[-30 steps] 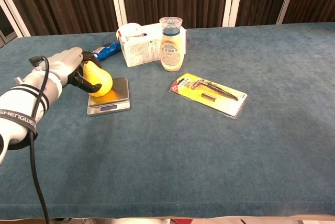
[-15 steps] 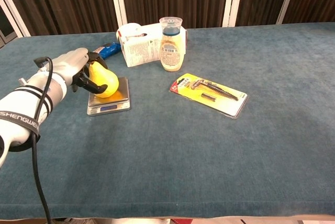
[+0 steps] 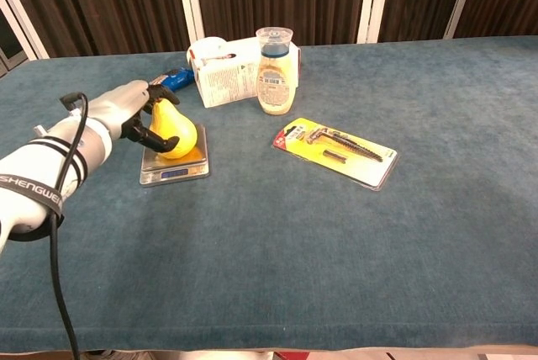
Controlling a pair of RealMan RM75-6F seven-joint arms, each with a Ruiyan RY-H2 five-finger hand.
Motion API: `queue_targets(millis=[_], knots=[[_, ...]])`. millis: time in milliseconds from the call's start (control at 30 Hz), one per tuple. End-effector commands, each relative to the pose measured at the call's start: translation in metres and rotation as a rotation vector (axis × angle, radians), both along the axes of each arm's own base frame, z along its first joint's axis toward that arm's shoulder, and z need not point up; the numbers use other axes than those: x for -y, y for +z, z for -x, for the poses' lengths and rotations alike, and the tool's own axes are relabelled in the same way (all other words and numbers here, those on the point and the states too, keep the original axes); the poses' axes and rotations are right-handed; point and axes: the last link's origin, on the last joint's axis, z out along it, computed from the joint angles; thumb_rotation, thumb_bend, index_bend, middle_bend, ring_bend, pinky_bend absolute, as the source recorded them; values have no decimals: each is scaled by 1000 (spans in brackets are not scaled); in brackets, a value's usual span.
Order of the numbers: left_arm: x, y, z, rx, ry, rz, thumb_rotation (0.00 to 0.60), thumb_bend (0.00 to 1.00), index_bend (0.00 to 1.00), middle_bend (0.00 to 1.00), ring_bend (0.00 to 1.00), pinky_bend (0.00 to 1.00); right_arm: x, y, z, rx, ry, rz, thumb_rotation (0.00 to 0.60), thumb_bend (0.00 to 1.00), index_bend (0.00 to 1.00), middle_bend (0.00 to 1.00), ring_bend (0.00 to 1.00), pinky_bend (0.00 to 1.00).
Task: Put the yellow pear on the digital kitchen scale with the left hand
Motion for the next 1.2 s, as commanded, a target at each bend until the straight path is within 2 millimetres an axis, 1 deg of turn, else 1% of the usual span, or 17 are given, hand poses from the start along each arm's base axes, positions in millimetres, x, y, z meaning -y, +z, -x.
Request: queue_targets(millis=[33,200,300,467,533,667,733,767,867,900,933,967,1000,1100,1200], knots=[[0,1,0,6,0,9,600,371,159,171,111,222,0,0,0,0,1,2,600,161,0,0,0,0],[0,3,0,9,-8,5,600,370,65,78,28,178,0,0,0,8,5,5,600,161,0,0,0,0],[0,5,-1,13,-15,0,600,374,32,53,9,163,0,1,0,10,7,9,600,161,0,0,0,0],[2,10,-2,25,-33,-7,600,367,8,34,3,153,0,1,0,9,7,12,600,161,0,0,0,0],[4,15,-3,40,-46,-17,600,364,0,13,0,145,0,0,0,6,7,10,600,161,0,0,0,0],[13,40,-3,34,-126,-80,600,363,0,0,0,116,-1,0,-1,-1,14,6,600,161,0,0,0,0],[27,62,4,32,-197,-106,600,361,0,0,0,103,-2,-1,-1,-5,18,3,600,161,0,0,0,0],[40,74,10,57,-229,-91,600,359,0,0,0,92,-2,-1,-1,-7,19,2,600,161,0,0,0,0],[81,106,27,119,-284,-30,600,354,0,0,0,15,-3,-4,0,-27,17,-8,600,161,0,0,0,0],[101,120,39,127,-305,-19,600,353,0,0,0,7,-3,-5,0,-36,14,-14,600,161,0,0,0,0],[115,129,50,114,-315,-16,600,353,0,0,0,6,-3,-7,-1,-40,15,-18,600,162,0,0,0,0],[133,142,67,82,-322,-17,600,353,0,0,0,5,-4,-9,-2,-46,19,-24,600,161,0,0,0,0],[146,149,81,61,-321,-16,600,353,0,0,0,4,-4,-11,-4,-50,26,-27,600,161,0,0,0,0],[181,166,120,29,-319,-9,600,354,0,0,0,3,-5,-16,-8,-56,41,-26,600,161,0,0,0,0],[201,172,155,-16,-283,-63,600,358,0,0,0,2,-4,-20,-9,-62,41,-12,600,161,0,0,0,0]])
